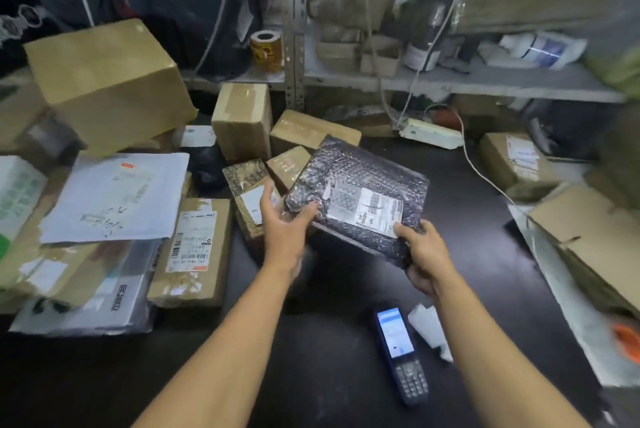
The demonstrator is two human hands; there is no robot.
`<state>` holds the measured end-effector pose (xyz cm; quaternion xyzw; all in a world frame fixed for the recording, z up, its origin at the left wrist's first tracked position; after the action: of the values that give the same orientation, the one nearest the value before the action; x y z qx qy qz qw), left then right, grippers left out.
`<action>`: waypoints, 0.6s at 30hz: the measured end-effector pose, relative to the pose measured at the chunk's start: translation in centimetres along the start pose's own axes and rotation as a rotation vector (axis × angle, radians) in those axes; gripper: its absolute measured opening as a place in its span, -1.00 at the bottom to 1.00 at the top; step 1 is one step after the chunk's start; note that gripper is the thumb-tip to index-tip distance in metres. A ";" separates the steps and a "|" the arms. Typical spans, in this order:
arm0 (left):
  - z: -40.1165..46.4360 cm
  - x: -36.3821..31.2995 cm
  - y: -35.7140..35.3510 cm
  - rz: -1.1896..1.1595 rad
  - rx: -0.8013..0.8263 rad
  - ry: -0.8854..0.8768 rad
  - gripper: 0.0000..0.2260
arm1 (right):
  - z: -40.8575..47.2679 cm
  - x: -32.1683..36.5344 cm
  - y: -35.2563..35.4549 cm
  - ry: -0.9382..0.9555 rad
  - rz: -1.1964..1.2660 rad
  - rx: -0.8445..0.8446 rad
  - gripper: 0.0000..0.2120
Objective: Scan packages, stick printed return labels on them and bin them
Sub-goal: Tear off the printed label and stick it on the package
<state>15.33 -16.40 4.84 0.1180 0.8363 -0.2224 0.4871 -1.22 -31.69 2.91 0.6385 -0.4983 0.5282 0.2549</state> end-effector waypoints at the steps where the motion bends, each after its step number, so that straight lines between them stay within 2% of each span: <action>1: -1.2 1.2 0.2 -0.015 0.049 0.035 -0.23 | -1.6 -0.9 0.0 0.013 0.056 -0.021 -0.70; 5: -5.1 5.7 1.9 0.246 0.153 0.057 -0.18 | -8.8 -4.2 -0.8 0.024 0.167 -0.044 -0.73; 9: -9.2 6.6 3.8 0.407 0.095 -0.033 -0.08 | -13.7 -7.8 -0.4 -0.017 0.174 -0.013 -0.63; 13: -12.5 7.2 5.0 0.497 0.006 -0.133 -0.05 | -16.5 -9.5 -0.9 -0.035 0.211 0.049 -0.68; 16: -13.3 7.6 5.7 0.588 -0.030 -0.179 -0.10 | -17.3 -10.2 -1.2 -0.054 0.235 0.085 -0.69; 18: -13.0 8.1 5.9 0.673 0.021 -0.173 -0.26 | -17.3 -10.4 -1.1 -0.079 0.189 0.097 -0.69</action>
<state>3.84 -5.08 1.81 0.3729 0.7038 -0.0667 0.6010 -6.94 -12.75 -1.18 0.6205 -0.5399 0.5478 0.1530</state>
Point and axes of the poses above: each hand's wrist, its own z-axis towards the middle knuckle, its own y-axis out of the back of the hand, x = y × z, the point moved 3 cm from there along z, towards the middle knuckle, and after that the axes turned 11 degrees about y, right-handed, at the moved point
